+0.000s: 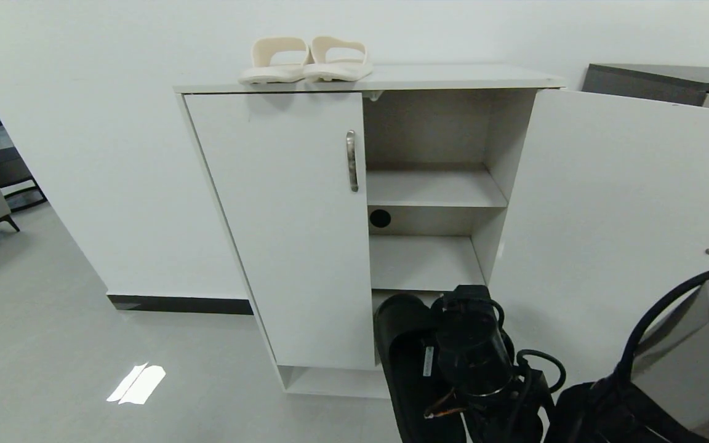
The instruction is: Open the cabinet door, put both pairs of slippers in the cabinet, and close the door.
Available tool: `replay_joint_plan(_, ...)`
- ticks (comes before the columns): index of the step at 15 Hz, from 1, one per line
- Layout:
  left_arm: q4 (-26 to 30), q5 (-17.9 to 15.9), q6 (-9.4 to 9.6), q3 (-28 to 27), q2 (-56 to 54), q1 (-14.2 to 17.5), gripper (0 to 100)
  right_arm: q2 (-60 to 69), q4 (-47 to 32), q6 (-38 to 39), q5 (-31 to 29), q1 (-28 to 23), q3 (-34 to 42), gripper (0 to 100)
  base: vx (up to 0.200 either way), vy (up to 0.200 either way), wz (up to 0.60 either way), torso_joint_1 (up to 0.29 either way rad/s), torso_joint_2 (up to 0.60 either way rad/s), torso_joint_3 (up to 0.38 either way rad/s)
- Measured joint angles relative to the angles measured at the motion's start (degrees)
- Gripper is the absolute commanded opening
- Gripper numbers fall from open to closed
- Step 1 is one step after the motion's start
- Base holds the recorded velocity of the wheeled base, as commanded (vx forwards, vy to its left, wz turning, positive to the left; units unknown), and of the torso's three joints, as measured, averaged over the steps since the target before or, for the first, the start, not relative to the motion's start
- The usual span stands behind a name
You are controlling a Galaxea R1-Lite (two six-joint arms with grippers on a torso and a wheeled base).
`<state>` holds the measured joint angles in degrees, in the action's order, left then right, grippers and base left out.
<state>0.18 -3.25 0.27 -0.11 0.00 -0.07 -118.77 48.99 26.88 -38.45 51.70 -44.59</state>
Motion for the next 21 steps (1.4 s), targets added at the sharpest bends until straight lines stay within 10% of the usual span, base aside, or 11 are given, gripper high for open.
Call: replay_joint_plan(21,0.0,0.0,-0.27,0.0,0.0,0.0,0,-12.3,18.2,-18.4,-6.7,-6.6,-11.7,0,0.000,0.000,0.00,0.003,0.00,-0.104)
